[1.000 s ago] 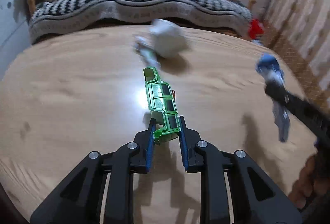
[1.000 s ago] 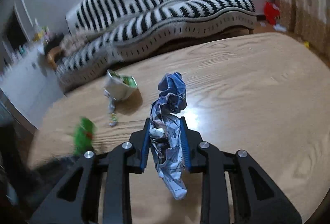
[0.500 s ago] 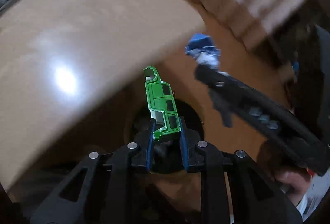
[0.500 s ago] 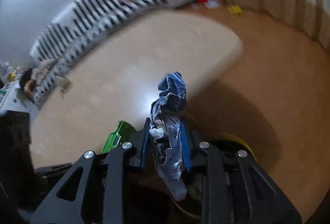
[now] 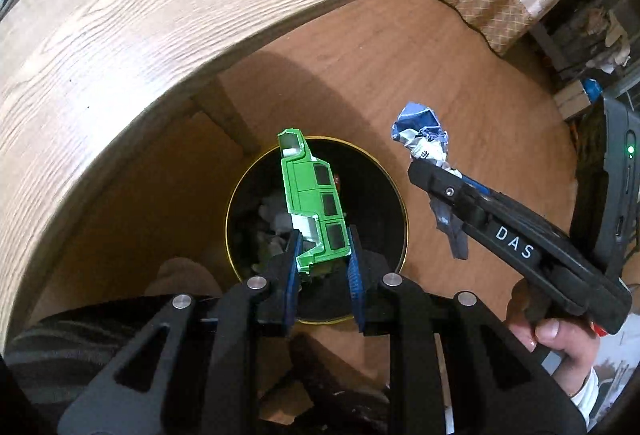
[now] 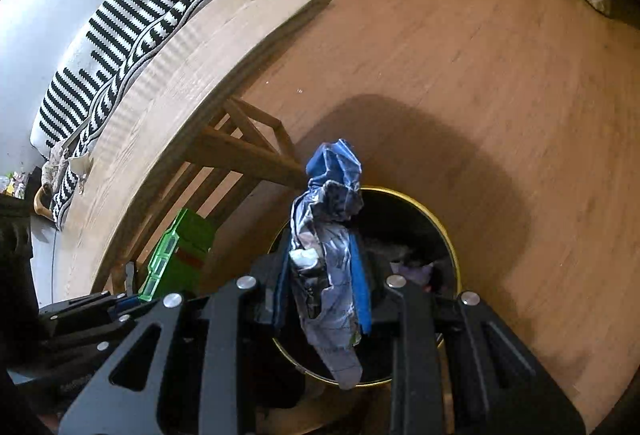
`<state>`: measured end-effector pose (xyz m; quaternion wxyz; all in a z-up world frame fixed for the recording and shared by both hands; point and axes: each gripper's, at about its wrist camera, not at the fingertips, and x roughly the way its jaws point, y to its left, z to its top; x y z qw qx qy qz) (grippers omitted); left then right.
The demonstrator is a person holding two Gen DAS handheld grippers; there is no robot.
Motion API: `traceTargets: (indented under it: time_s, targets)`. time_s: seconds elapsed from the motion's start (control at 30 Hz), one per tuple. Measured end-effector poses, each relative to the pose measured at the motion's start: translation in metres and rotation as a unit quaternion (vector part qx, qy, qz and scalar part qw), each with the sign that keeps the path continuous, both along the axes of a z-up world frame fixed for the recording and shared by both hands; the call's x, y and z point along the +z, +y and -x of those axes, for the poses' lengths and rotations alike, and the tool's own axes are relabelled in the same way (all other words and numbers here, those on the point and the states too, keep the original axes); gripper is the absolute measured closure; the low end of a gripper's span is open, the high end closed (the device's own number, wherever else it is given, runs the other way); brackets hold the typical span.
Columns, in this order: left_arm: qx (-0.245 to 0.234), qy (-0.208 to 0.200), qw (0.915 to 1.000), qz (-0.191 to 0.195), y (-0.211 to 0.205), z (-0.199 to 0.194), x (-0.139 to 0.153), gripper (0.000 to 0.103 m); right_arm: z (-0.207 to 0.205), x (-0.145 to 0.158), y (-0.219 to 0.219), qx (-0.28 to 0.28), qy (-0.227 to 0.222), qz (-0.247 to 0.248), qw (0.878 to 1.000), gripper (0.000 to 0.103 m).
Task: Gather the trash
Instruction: 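Carry the green tray and blue-white wrapper over the black bin and open both tools, then grasp the green-white wrapper with left tool while right tool grasps the white-green cup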
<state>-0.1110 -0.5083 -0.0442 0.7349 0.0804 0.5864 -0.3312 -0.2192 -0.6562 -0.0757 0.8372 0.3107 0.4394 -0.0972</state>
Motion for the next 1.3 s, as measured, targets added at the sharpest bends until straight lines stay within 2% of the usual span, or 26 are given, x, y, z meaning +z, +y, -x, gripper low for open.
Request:
traceTargets:
  time_s: [0.1,0.13,0.17,0.2,0.23,0.27,0.33,0.4,0.5,0.57,0.6,0.63,0.77,0.8,0.97,1.03,1.13,1.3]
  targets:
    - [-0.005,0.009,0.9999,-0.001,-0.006,-0.001,-0.001,0.082,-0.002,-0.001,-0.004,-0.005,0.004,-0.008,1.000,0.076]
    - [-0.006,0.011,0.9999,-0.007,-0.007,-0.002,-0.003,0.079,-0.001,-0.002,-0.007,-0.009,0.004,-0.021,1.000,0.072]
    - [-0.011,0.013,0.9998,-0.013,-0.009,-0.002,-0.005,0.053,-0.002,-0.004,-0.010,-0.011,0.006,-0.037,0.999,0.065]
    - [-0.016,0.016,0.9997,-0.012,-0.009,-0.002,-0.006,0.030,-0.004,-0.006,-0.017,-0.011,0.011,-0.048,0.999,0.028]
    - [-0.019,0.011,0.9998,-0.001,-0.007,-0.003,-0.004,0.006,-0.003,-0.008,-0.021,-0.015,0.012,-0.060,0.998,0.007]
    - [-0.017,-0.012,0.9997,0.008,-0.003,-0.003,0.002,0.006,-0.002,-0.008,-0.025,-0.021,0.016,-0.058,0.998,0.007]
    - [-0.017,-0.050,0.9986,-0.004,0.006,-0.007,0.015,0.006,0.000,-0.006,-0.030,-0.048,0.033,-0.034,0.998,0.007]
    - [-0.009,-0.071,0.9974,-0.001,0.020,-0.015,0.029,0.006,0.004,0.000,-0.034,-0.081,0.032,-0.016,0.996,0.007]
    - [0.052,-0.129,0.9902,0.005,0.068,-0.034,0.061,0.006,-0.001,0.013,-0.027,-0.098,0.024,0.043,0.994,0.007]
    - [0.116,-0.159,0.9804,0.004,0.114,-0.053,0.077,0.006,-0.017,0.024,-0.012,-0.073,0.013,0.079,0.994,0.007]
    - [0.155,-0.170,0.9731,-0.003,0.145,-0.065,0.082,0.006,-0.028,0.028,-0.005,-0.051,0.007,0.085,0.995,0.007]
    - [0.175,-0.175,0.9689,-0.006,0.164,-0.070,0.083,0.006,-0.046,0.034,0.012,-0.015,-0.002,0.088,0.996,0.007]
    - [0.253,-0.164,0.9530,-0.031,0.251,-0.106,0.084,0.006,-0.106,0.062,0.068,0.072,-0.030,0.092,0.993,0.007]
    - [0.284,-0.158,0.9453,-0.030,0.278,-0.116,0.086,0.006,-0.127,0.073,0.088,0.097,-0.041,0.092,0.990,0.007]
    - [0.379,-0.143,0.9143,-0.011,0.354,-0.163,0.091,0.006,-0.204,0.121,0.163,0.170,-0.091,0.087,0.977,0.007]
    - [0.402,-0.134,0.9057,-0.012,0.370,-0.181,0.084,0.006,-0.232,0.136,0.195,0.196,-0.112,0.091,0.970,0.007]
    - [0.426,-0.112,0.8977,-0.007,0.386,-0.220,0.069,0.006,-0.275,0.153,0.243,0.229,-0.133,0.101,0.959,0.007]
    - [0.437,-0.099,0.8939,-0.017,0.401,-0.266,0.046,0.006,-0.332,0.159,0.304,0.264,-0.146,0.115,0.946,0.007]
